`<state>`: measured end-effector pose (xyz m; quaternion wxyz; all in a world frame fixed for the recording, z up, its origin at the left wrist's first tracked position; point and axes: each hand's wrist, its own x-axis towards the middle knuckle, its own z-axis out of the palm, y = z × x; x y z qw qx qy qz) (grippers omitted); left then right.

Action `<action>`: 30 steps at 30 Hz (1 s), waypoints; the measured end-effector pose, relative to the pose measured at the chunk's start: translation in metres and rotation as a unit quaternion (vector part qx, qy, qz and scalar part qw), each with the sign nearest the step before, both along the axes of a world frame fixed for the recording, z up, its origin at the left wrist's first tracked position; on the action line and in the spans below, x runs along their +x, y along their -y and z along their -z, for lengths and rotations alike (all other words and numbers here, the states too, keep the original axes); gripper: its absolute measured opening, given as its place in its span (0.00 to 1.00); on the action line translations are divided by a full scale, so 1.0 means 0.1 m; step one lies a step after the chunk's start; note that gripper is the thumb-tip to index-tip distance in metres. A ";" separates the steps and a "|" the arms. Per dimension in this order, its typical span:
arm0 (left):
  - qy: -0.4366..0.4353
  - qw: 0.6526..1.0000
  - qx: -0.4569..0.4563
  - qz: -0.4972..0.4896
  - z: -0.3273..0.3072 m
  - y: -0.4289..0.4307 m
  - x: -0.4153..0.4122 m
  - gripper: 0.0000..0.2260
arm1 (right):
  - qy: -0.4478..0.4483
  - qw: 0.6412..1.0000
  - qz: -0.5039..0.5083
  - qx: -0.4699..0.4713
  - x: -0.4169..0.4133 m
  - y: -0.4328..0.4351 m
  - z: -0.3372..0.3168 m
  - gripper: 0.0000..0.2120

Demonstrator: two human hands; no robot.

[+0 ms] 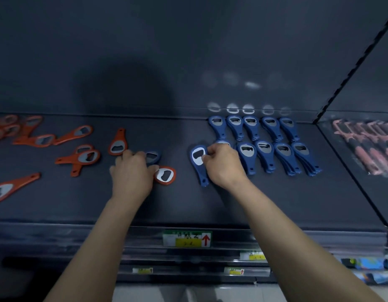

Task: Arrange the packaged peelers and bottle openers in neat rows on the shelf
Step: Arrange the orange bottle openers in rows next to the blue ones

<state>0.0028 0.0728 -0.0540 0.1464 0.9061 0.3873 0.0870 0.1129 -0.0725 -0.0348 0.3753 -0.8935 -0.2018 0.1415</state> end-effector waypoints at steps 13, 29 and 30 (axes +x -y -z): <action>0.078 0.996 -0.048 0.008 -0.15 0.07 0.39 0.05 | 0.028 0.999 0.027 0.032 0.25 0.20 -0.07 0.10; 0.339 0.919 -0.196 0.032 -0.41 1.03 1.30 0.08 | 0.056 0.984 0.162 0.046 1.23 1.24 -0.15 0.08; 0.344 0.912 -0.220 0.029 -0.39 1.10 1.35 0.09 | 0.060 0.983 0.169 0.042 1.30 1.30 -0.14 0.09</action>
